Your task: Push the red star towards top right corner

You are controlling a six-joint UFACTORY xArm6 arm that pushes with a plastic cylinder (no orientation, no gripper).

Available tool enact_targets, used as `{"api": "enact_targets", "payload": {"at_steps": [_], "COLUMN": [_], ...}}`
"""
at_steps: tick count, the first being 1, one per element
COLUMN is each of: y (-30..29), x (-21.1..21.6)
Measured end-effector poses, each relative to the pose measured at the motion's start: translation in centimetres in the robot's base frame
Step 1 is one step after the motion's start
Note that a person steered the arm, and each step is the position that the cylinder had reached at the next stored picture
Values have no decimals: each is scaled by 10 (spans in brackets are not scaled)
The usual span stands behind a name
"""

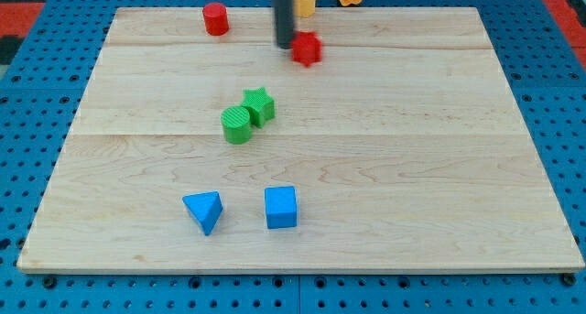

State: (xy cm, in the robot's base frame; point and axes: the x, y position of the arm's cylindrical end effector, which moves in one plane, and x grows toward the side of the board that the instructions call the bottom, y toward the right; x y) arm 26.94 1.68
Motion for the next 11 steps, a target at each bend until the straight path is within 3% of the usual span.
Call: {"api": "enact_targets", "payload": {"at_steps": [1, 2, 4, 5, 7, 9, 10, 11], "y": [-46, -57, 65, 87, 56, 181, 128, -4], "x": [0, 18, 23, -10, -15, -36, 11, 11]}}
